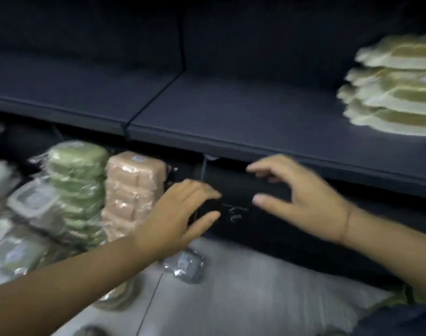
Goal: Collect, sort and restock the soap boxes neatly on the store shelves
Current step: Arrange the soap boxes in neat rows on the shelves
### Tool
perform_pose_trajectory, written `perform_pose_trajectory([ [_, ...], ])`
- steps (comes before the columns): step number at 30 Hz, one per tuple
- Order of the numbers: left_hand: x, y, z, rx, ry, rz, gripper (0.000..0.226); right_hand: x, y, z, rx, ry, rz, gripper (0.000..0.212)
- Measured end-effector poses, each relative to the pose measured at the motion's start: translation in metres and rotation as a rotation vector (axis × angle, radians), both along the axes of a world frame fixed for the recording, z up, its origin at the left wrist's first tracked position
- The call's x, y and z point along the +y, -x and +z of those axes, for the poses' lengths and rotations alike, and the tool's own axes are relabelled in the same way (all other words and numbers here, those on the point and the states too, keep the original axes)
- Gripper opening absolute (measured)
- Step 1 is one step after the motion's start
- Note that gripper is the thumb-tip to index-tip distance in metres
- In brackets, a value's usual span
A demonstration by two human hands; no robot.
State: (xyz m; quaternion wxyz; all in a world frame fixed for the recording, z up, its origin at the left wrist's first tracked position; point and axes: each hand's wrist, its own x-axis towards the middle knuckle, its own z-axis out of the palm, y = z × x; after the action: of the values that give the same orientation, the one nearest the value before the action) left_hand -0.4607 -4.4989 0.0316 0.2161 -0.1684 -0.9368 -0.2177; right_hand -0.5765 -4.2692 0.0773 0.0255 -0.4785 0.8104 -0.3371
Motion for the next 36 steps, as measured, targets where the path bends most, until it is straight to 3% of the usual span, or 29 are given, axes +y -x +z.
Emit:
perform_pose_trajectory([
  [3, -0.069, -0.084, -0.056, -0.257, 0.09, 0.066, 0.039, -0.055, -0.049, -0.083, -0.277, -0.297, 0.179, 0.055],
  [7, -0.146, -0.143, -0.127, -0.692, 0.365, 0.162, 0.065, -0.108, -0.073, -0.191, -0.513, -0.507, -0.01, 0.098],
  [10, -0.176, -0.15, -0.166, -0.918, 0.448, 0.224, 0.117, -0.132, -0.081, -0.251, -0.55, -0.543, -0.203, 0.09],
  [13, -0.191, -0.149, -0.203, -1.118, 0.562, 0.278, 0.116, -0.146, -0.088, -0.293, -0.525, -0.633, -0.318, 0.103],
  [17, -0.202, -0.147, -0.239, -1.113, 0.626, 0.288, 0.119, -0.16, -0.096, -0.329, -0.471, -0.735, -0.369, 0.115],
  [24, -0.211, -0.148, -0.26, -1.049, 0.352, 0.381, 0.118, -0.17, -0.096, -0.358, -0.382, -0.789, -0.387, 0.116],
  [27, -0.209, -0.151, -0.252, -1.029, 0.329, 0.391, 0.118, -0.172, -0.089, -0.36, -0.373, -0.835, -0.365, 0.113],
  [32, -0.2, -0.153, -0.223, -1.026, 0.352, 0.342, 0.119, -0.17, -0.084, -0.334, -0.355, -0.839, -0.313, 0.098],
  [36, -0.176, -0.146, -0.176, -0.978, 0.424, 0.253, 0.117, -0.152, -0.079, -0.275, -0.385, -0.819, -0.186, 0.09],
])
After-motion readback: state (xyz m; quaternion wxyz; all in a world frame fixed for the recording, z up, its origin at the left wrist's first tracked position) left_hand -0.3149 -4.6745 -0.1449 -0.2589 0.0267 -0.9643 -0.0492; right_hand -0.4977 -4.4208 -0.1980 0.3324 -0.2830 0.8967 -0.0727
